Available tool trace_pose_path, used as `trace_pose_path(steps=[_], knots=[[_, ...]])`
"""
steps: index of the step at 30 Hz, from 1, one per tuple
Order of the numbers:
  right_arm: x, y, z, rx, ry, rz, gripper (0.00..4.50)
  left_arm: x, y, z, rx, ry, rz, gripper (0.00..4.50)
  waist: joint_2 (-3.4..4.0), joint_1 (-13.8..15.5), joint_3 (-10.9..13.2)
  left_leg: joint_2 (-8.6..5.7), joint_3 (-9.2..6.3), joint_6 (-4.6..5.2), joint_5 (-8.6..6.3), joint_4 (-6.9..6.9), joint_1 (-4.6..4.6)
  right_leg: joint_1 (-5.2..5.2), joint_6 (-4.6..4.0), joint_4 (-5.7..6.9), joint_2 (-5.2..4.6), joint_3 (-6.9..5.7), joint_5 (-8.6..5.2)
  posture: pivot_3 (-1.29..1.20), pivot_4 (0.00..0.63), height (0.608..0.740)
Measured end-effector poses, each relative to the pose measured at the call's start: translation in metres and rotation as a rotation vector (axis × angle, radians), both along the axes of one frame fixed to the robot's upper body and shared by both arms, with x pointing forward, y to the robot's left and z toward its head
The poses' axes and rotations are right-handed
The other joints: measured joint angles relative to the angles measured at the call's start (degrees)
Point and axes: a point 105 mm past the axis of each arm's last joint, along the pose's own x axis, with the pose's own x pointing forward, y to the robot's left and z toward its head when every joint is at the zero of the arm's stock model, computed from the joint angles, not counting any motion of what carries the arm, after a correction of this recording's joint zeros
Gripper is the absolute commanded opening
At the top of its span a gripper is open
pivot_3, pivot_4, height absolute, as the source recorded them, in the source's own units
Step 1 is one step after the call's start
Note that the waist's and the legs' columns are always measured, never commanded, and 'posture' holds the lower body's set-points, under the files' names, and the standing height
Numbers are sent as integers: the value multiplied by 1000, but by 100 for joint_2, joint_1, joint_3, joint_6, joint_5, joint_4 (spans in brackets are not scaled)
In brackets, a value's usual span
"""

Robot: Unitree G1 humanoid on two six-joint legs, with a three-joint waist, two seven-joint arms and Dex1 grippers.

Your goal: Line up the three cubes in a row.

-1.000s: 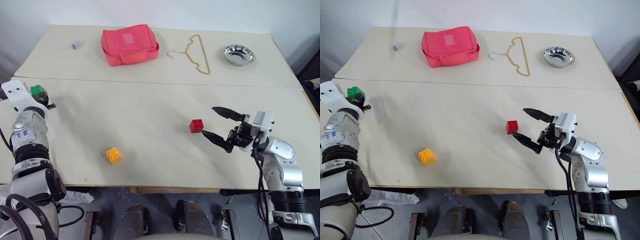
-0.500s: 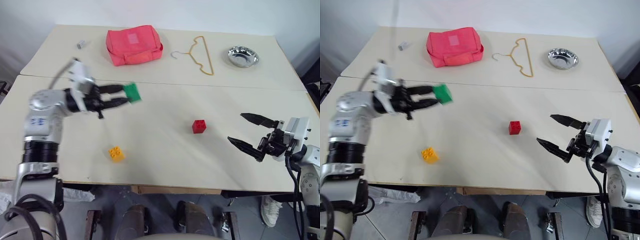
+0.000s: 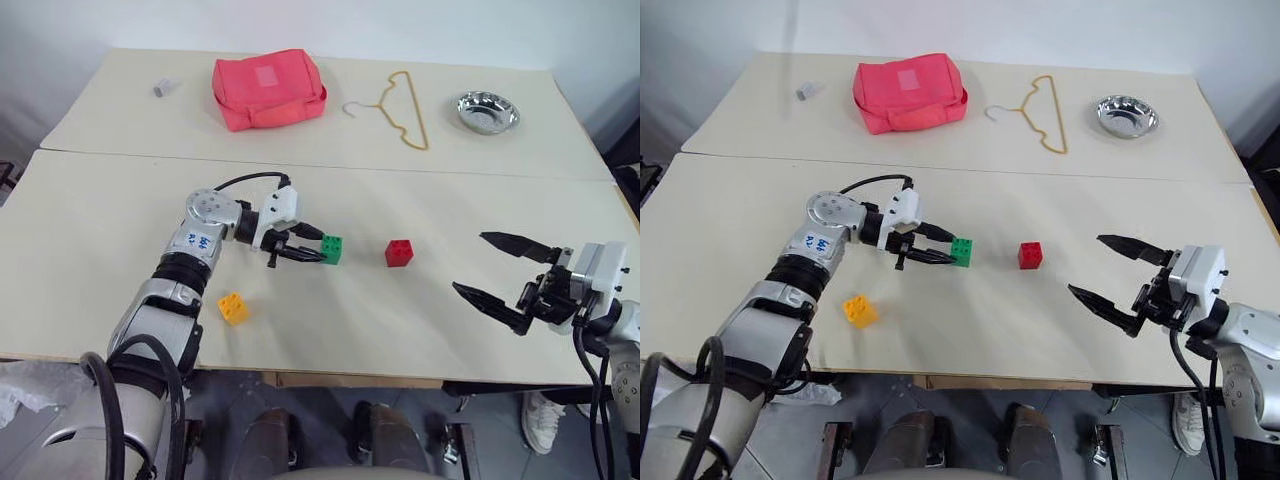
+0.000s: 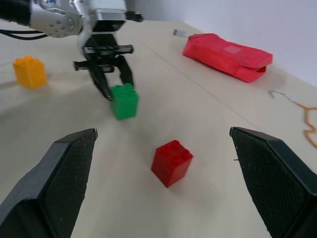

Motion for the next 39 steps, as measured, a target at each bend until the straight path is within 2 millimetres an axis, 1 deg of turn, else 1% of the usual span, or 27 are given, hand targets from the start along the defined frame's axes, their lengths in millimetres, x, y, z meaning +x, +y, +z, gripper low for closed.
trace_pose_path(steps=[3,5,9,12,14,16,18,19,20,21,22,23,24,25,27,28,30,31,33,36,37,39], knots=[[-3,1,-3,2,11,-4,4500,1,2,-7,9,13,11,1605,0,2,0,-4,-3,4,1,0,-2,0,2,0,-4,-2,1,0,150,740],[-5,3,-5,9,15,-8,4500,2,2,-8,5,15,15,1605,0,4,0,-4,-7,4,2,0,-2,2,2,0,-5,-5,1,0,150,740],[-9,9,-4,8,10,5,4500,3,0,-6,-8,35,20,2746,0,0,0,-7,-8,8,4,1,-2,2,3,1,-8,-5,2,0,150,740],[-9,11,-4,8,9,14,4500,6,0,4,-55,14,26,3624,0,-3,0,-5,-9,7,4,1,-3,2,3,1,-8,-7,2,0,150,740],[-8,14,-4,8,10,27,4500,7,5,15,-99,2,27,3624,0,-9,0,-5,-9,8,4,1,-2,2,3,1,-8,-6,2,0,150,740],[-7,18,-3,10,7,48,4500,6,16,26,-141,-10,29,3624,0,-24,0,-3,-9,7,4,1,-2,1,3,1,-7,-7,2,0,150,740],[-5,23,-3,16,6,73,4500,4,31,43,-190,-36,26,3624,0,-55,0,4,-9,7,4,0,-2,0,3,2,-5,-7,1,0,150,740],[-3,26,-3,21,5,91,4500,1,43,52,-226,-57,37,3624,0,-93,0,29,-9,7,4,0,1,0,3,3,-5,-6,1,0,150,740],[-1,29,-4,25,9,108,4500,0,55,60,-251,-71,60,3798,0,-107,0,30,-10,7,4,0,1,0,3,3,-5,-8,1,0,150,740],[0,31,-3,28,11,118,4500,-2,63,63,-269,-78,81,3975,1,-129,0,30,-10,7,4,0,1,1,3,4,-6,-7,1,0,150,740],[2,35,-3,36,19,139,4500,-5,75,65,-287,-90,120,4121,1,-156,-1,30,-12,7,4,0,3,1,3,6,-6,-7,1,0,150,740],[4,38,-2,44,28,158,4500,-7,86,66,-305,-95,161,4448,1,-166,-1,31,-10,7,4,0,4,1,3,5,-6,-6,1,0,150,740],[6,43,-2,50,40,188,4500,-12,103,63,-327,-105,225,4481,2,-182,-1,33,-12,7,4,-1,5,1,2,5,-6,-6,1,0,150,740],[7,47,-1,46,39,210,4500,-16,114,60,-344,-108,272,4481,2,-191,-1,35,-12,6,3,-1,5,1,2,6,-6,-6,1,0,150,740],[8,59,-2,26,39,276,4500,-28,150,47,-366,-117,411,4481,2,-205,-1,37,-15,5,3,-1,7,1,0,8,-6,-8,0,0,150,740],[9,70,0,30,25,326,4500,-42,178,36,-372,-118,515,4481,2,-285,-1,43,-11,1,1,-4,12,1,-2,7,-5,-7,-1,0,150,740],[6,85,-2,32,19,398,4500,-70,222,6,-370,-44,706,4481,4,-346,0,45,-17,-3,-1,-15,15,-1,-5,9,-5,-13,-3,0,150,740],[5,89,-5,21,27,421,4500,-82,234,-5,-367,-9,769,4481,5,-311,3,45,-29,-3,-1,-9,7,-2,-5,13,-5,-17,-3,0,150,740],[4,96,-4,8,7,463,4500,-103,245,-16,-350,27,832,4481,2,-174,7,35,-51,-1,-2,7,1,11,-5,12,-11,-13,-3,0,150,740],[-1,101,-3,-24,-29,521,4500,-142,257,-21,-327,61,903,4481,0,-89,6,26,-64,11,-11,19,4,27,-5,2,-20,0,-2,0,150,740],[-2,102,-4,-29,-29,530,4500,-150,258,-22,-321,71,915,4481,0,-52,6,24,-68,11,-13,22,6,32,-5,1,-21,1,-2,0,150,740],[-2,103,-6,-34,-26,547,4500,-160,252,-20,-314,83,907,4481,4,-6,8,24,-71,10,-14,24,7,37,-5,-2,-23,1,-2,0,150,740]])
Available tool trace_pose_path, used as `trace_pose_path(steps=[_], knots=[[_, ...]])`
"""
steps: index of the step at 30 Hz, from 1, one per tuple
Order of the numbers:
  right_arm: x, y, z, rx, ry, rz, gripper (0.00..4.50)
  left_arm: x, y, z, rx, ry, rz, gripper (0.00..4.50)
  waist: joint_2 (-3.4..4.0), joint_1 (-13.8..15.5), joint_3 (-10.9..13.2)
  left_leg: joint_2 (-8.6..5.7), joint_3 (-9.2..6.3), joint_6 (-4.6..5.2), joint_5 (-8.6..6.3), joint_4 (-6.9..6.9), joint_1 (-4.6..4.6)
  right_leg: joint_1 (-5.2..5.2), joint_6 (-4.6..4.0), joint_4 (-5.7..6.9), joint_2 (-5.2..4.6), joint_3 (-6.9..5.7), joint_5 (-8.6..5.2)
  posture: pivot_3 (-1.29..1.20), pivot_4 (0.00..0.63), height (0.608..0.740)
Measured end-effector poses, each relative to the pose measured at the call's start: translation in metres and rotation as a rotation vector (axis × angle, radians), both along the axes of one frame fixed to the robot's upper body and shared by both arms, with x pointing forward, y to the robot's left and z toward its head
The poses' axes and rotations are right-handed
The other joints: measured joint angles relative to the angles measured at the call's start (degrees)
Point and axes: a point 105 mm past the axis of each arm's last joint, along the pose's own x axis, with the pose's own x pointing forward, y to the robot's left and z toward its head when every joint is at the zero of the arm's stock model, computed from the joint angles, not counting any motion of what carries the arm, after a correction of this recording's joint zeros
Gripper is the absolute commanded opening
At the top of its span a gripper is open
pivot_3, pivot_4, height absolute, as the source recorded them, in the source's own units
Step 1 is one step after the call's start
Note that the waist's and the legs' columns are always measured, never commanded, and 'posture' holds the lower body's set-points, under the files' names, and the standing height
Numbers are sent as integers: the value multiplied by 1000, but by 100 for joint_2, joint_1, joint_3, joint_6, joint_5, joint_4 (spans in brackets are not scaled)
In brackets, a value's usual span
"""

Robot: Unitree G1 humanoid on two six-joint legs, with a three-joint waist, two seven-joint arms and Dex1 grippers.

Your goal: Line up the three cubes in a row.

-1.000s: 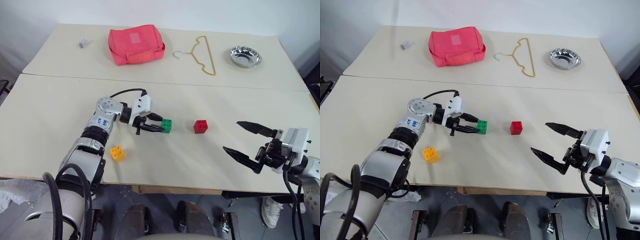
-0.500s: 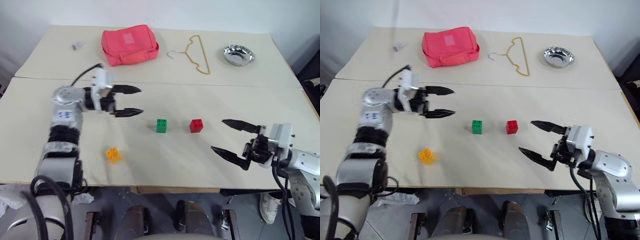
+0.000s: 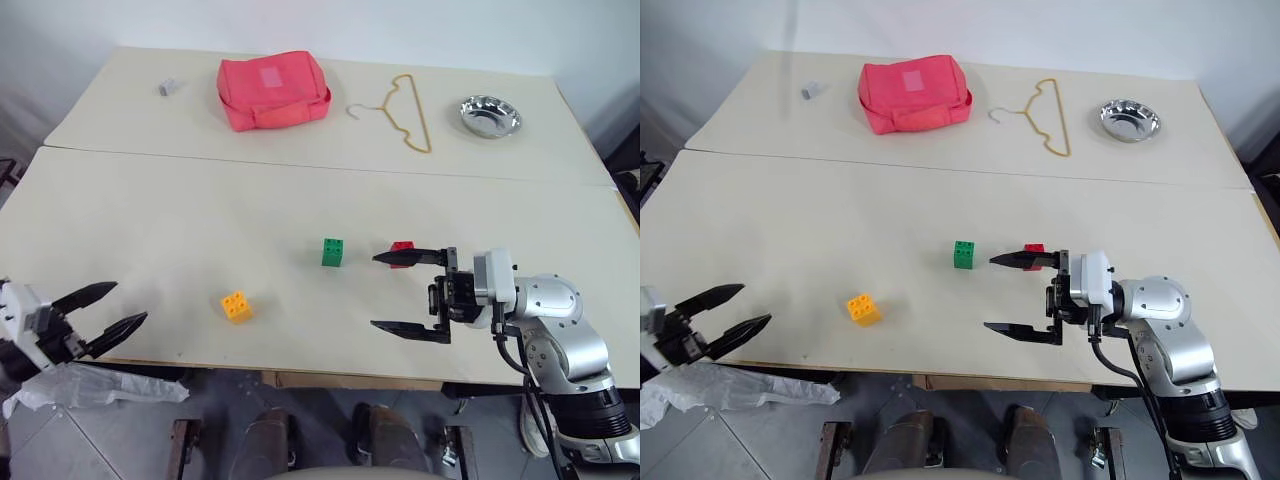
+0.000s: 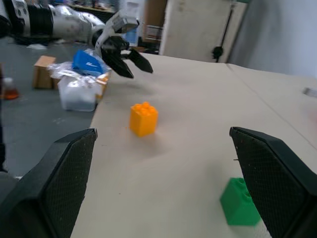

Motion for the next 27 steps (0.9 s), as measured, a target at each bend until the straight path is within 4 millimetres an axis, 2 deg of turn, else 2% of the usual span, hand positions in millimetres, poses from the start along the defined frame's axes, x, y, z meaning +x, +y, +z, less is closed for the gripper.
trace_pose_path(steps=[3,10,13,16,19,26,27], knots=[[1,-2,-1,0,0,2,4500,-7,-19,2,-13,-1,-51,4481,4,-7,1,3,2,-5,-3,1,4,3,0,-2,3,1,0,0,150,740],[7,-18,-4,-22,19,-50,4500,-5,-75,0,24,4,-257,4481,15,-41,3,9,17,-7,-4,-1,3,-6,-1,-2,13,-1,0,0,150,740],[6,-33,-17,-59,74,-91,4500,9,-92,-10,15,4,-280,4481,25,6,0,7,19,-6,-3,-1,4,-3,-1,-1,13,-4,-1,0,150,740],[2,-37,-29,-71,120,-110,4500,23,-106,-26,8,18,-295,4481,26,-7,0,7,28,-6,-3,0,2,-7,-1,1,14,-3,-1,0,150,740],[2,-40,-31,-67,126,-133,4500,32,-109,-27,17,-3,-297,3879,25,-45,0,15,40,-8,-2,-2,-1,-18,-1,2,16,-1,-1,0,150,740],[-3,-48,-37,-49,120,-190,4500,46,-115,-17,7,-52,-348,1631,27,-22,-1,14,43,-8,-2,0,1,-17,-1,4,16,-1,-1,0,150,740],[-4,-48,-37,-41,118,-198,4500,49,-117,-14,4,-61,-366,1465,27,-11,-1,13,43,-8,-1,0,0,-17,-1,5,15,0,-1,0,150,740]])
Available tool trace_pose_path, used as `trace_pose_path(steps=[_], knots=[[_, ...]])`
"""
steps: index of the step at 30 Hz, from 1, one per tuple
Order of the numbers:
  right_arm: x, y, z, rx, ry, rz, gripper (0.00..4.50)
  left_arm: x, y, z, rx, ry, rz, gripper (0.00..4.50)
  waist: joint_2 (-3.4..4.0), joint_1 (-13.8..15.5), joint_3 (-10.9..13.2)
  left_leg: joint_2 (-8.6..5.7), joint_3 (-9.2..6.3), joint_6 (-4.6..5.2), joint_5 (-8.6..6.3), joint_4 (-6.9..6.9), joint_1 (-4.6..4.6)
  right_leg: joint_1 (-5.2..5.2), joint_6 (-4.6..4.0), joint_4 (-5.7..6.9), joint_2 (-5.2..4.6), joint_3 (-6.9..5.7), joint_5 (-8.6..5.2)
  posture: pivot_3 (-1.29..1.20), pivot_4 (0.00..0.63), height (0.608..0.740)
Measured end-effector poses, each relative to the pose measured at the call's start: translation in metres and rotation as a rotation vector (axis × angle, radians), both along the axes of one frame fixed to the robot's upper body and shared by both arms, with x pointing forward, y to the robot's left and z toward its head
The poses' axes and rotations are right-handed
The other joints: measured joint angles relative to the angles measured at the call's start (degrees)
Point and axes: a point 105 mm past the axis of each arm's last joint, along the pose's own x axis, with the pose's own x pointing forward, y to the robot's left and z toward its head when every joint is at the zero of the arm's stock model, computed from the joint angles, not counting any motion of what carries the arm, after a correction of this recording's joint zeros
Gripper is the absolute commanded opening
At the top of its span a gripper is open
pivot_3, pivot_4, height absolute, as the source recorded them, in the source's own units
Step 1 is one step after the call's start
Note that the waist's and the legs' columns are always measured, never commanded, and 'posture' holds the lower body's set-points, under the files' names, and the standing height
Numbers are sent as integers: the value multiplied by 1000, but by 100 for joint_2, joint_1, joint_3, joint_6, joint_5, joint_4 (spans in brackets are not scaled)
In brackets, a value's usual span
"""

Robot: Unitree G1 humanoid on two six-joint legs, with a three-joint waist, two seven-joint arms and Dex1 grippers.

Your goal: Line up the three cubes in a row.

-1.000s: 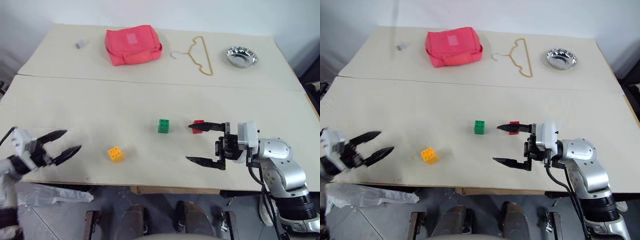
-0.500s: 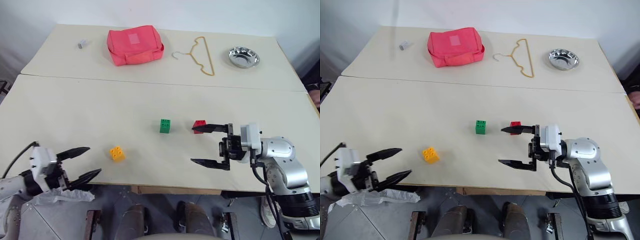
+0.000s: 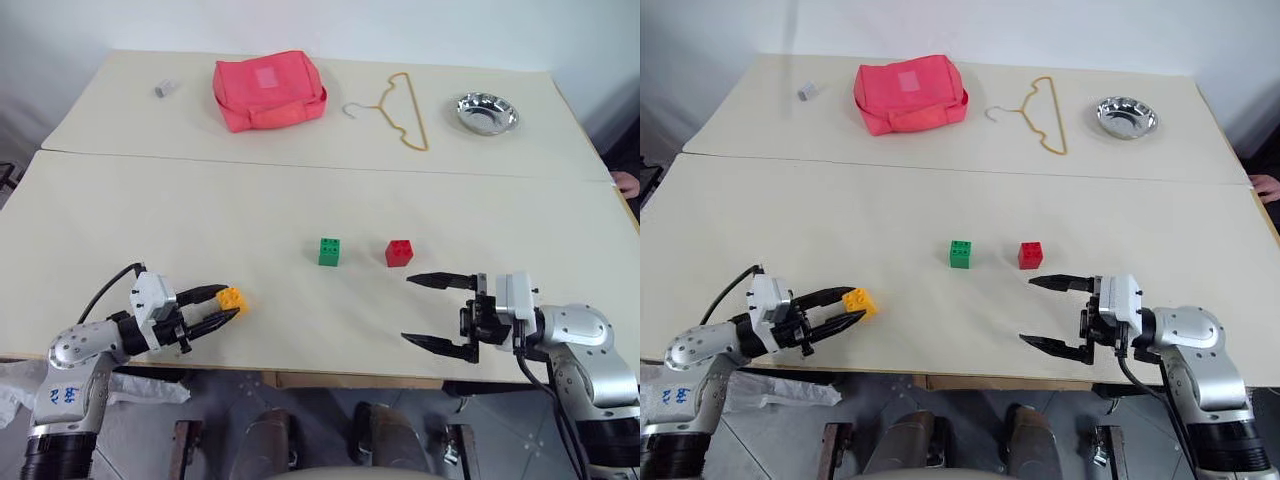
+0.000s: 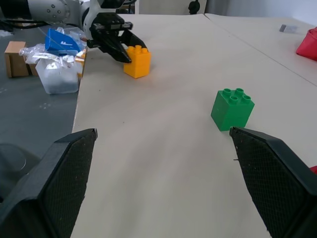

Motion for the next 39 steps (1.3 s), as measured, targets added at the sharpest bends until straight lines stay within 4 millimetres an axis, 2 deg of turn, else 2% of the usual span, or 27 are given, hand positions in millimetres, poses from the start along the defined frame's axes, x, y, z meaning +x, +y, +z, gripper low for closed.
trace_pose_path(steps=[2,5,7,9,13,15,21,34,35,39], knots=[[-2,1,2,19,-11,-5,4500,10,-2,13,-23,-20,-30,1478,0,20,0,-1,-5,0,0,5,-2,1,0,2,0,-2,0,0,150,740],[-4,3,11,79,-36,-19,4500,30,-6,45,-49,-64,-85,1478,0,25,0,-3,-8,0,0,10,-3,3,0,5,1,-3,0,0,150,740],[-3,4,18,122,-46,-40,4500,44,-14,66,-45,-115,-144,1478,0,21,0,-6,-7,0,0,10,-2,3,1,6,2,-3,0,0,150,740],[1,4,23,155,-53,-69,4500,58,-25,75,-2,-147,-221,1478,2,17,-1,-10,-2,0,0,10,-2,2,1,8,4,-5,0,0,150,740],[4,5,27,176,-66,-96,4500,87,-56,60,109,-119,-383,1478,2,17,-1,-45,0,0,1,10,-9,-1,3,4,10,-5,-1,0,150,740],[4,6,28,179,-69,-99,4500,94,-61,50,150,-89,-422,1478,1,-6,-1,-45,6,1,1,5,-11,-8,5,3,10,-6,-2,0,150,740],[2,5,28,179,-74,-138,4500,104,-57,30,250,-33,-442,1478,-7,-99,4,-42,12,1,1,-10,-12,-17,10,3,9,-9,-4,0,150,740],[-6,5,27,170,-73,-170,4500,104,-40,30,308,-64,-421,1478,-8,-137,5,-44,7,7,4,-7,-10,-14,12,9,-1,-9,-3,0,150,740],[-6,5,27,169,-73,-170,4500,104,-39,30,308,-60,-419,2196,-8,-137,5,-44,6,7,4,-7,-9,-14,11,10,-1,-9,-3,0,150,740],[-5,4,27,152,-73,-162,4500,103,-28,29,322,-22,-392,3391,-8,-135,5,-44,6,7,4,-7,-10,-14,11,9,-1,-8,-3,0,150,740]])
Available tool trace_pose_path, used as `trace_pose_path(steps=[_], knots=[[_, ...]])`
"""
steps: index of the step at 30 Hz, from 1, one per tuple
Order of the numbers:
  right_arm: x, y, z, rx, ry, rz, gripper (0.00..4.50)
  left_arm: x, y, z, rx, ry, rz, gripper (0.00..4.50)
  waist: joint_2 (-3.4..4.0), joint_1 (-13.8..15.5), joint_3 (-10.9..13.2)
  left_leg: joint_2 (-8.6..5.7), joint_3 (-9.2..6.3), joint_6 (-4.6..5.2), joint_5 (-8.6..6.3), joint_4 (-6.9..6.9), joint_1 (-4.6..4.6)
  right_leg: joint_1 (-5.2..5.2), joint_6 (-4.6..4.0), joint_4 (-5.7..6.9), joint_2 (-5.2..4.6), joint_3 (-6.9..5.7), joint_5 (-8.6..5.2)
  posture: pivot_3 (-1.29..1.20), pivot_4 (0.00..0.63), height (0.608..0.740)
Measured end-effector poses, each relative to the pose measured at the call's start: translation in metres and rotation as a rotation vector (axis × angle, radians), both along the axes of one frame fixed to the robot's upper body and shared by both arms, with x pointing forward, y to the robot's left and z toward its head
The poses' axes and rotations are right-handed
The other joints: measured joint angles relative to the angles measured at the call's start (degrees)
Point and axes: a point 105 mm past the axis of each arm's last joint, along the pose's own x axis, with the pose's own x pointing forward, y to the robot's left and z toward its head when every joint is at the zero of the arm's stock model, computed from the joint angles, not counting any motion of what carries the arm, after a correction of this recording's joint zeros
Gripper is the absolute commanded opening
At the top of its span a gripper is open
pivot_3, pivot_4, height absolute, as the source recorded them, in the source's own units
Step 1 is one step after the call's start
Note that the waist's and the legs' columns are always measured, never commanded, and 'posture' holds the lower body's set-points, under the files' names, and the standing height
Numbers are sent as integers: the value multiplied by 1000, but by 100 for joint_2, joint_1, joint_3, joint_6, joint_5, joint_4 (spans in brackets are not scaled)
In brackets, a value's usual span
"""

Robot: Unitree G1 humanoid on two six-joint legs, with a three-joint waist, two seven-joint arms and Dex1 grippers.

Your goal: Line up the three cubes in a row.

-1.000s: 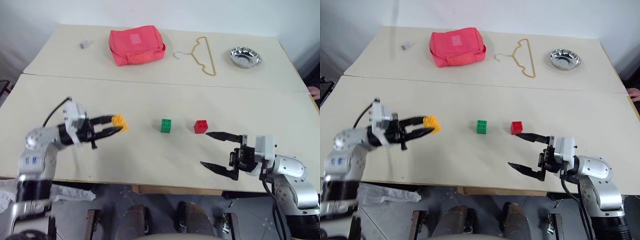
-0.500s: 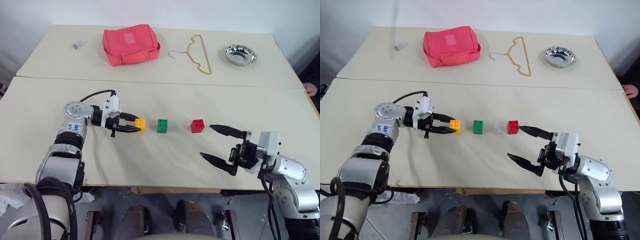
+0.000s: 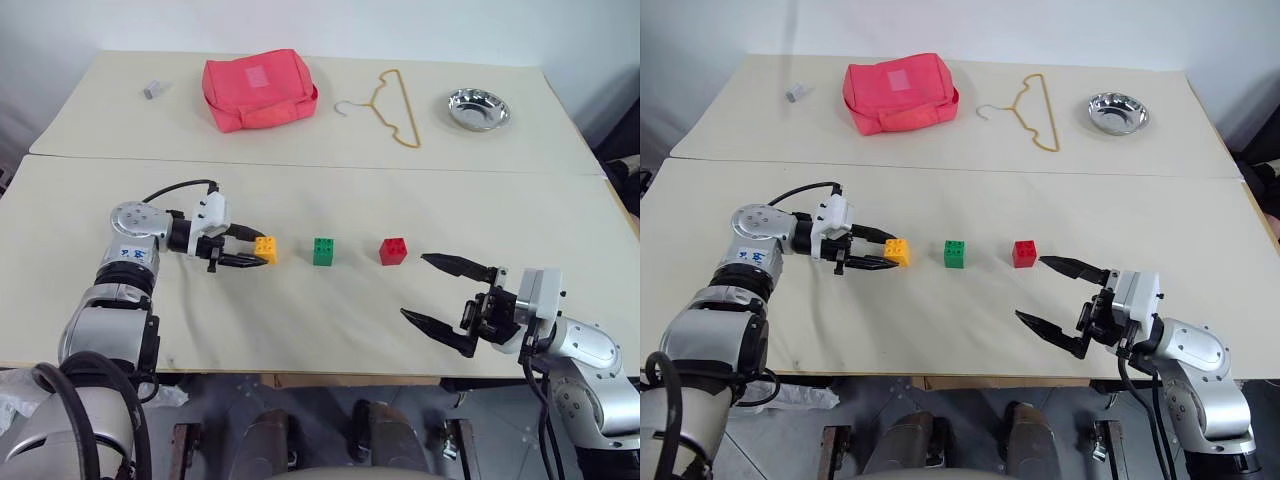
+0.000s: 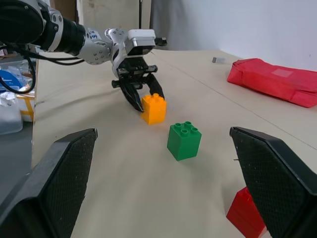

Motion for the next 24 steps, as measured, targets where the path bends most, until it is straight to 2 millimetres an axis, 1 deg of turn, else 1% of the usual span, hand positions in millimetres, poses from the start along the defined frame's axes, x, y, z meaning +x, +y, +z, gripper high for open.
trace_pose_path(steps=[3,4,7,9,10,11,12,13,15,17,19,21,24], knots=[[3,-1,2,-12,-9,15,4500,0,11,4,-4,-10,30,4296,0,0,0,3,-1,0,0,3,0,1,0,0,-1,0,0,0,150,740],[5,-3,1,-17,-8,19,4500,0,16,9,-26,-24,49,4434,0,1,0,5,-3,0,0,3,0,1,0,1,-1,0,0,0,150,740],[11,-9,-1,-36,2,29,4500,-2,27,21,-95,-57,90,4434,0,-1,0,27,-6,1,0,7,-1,2,0,3,-3,0,0,0,150,740],[16,-18,-2,-65,14,31,4500,-6,35,31,-171,-74,118,4434,0,-11,1,28,-7,2,-1,10,-1,2,0,6,-4,0,0,0,150,740],[20,-22,-1,-73,14,35,4500,-12,43,33,-202,-85,135,4434,0,-14,0,31,-7,2,-1,10,-1,2,0,5,-4,0,0,0,150,740],[27,-29,0,-75,13,25,4500,-21,53,34,-223,-94,153,4434,1,-60,1,34,-2,2,-1,9,4,2,0,7,-3,1,0,0,150,740],[31,-35,1,-78,16,15,4500,-28,59,32,-230,-85,166,4434,2,-69,1,34,-6,2,-1,8,4,2,-1,9,-3,0,0,0,150,740],[37,-41,2,-82,20,16,4500,-40,69,27,-227,-73,186,4434,2,-122,1,38,-6,2,-1,7,6,1,-2,11,-2,-2,-1,0,150,740],[44,-48,5,-90,24,26,4500,-55,80,18,-211,-51,214,4434,7,-143,5,41,-10,1,-1,8,5,1,-5,18,-2,-4,-2,0,150,740],[46,-48,7,-96,19,54,4500,-61,84,13,-185,-55,239,4434,7,-113,5,40,-17,1,-1,17,2,3,-5,22,-3,-4,-2,0,150,740],[47,-49,10,-101,14,72,4500,-66,93,12,-133,-71,304,4434,7,-80,5,38,-19,1,-1,23,2,6,-5,23,-6,-2,-2,0,150,740],[50,-51,12,-104,12,78,4500,-67,99,17,-127,-100,346,4434,7,-21,5,37,-18,1,-2,28,1,6,-5,24,-7,1,-2,0,150,740],[53,-51,17,-119,-8,87,4500,-72,100,22,-155,-113,362,4434,9,8,6,37,-20,0,-3,32,0,6,-5,28,-9,1,-2,0,150,740]])
